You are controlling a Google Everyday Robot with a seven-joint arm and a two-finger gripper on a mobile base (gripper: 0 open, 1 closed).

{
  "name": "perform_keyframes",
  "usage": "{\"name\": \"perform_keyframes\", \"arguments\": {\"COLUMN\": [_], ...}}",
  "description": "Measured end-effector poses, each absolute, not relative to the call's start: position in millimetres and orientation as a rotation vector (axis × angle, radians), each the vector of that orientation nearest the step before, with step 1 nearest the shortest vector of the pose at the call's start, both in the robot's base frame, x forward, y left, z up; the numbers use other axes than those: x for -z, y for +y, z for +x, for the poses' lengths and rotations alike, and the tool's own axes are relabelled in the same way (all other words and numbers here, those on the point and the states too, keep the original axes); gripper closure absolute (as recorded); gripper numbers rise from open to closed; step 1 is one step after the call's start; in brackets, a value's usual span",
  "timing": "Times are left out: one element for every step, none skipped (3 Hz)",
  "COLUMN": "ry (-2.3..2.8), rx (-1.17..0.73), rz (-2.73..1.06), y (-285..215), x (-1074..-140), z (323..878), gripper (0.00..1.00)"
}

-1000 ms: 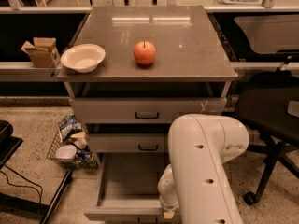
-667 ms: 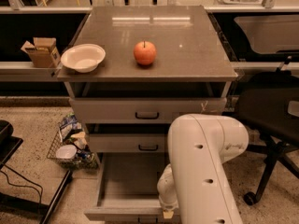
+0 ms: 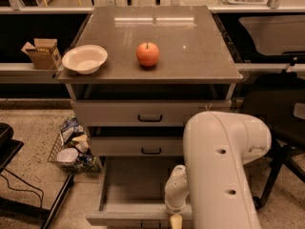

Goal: Open bottom drawer

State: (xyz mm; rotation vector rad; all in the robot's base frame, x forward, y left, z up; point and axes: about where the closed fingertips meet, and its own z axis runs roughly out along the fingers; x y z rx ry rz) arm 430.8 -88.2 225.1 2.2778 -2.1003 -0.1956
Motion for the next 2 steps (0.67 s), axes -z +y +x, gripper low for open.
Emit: {"name": "perform_keyframes", "arguments": {"ry": [-2.076, -2.052], "rx": [0.168, 0.13], "rz": [2.369, 2.414], "y": [-104, -122], "x": [-278, -338], "z": [414, 372], "gripper": [0.0, 0.0]}}
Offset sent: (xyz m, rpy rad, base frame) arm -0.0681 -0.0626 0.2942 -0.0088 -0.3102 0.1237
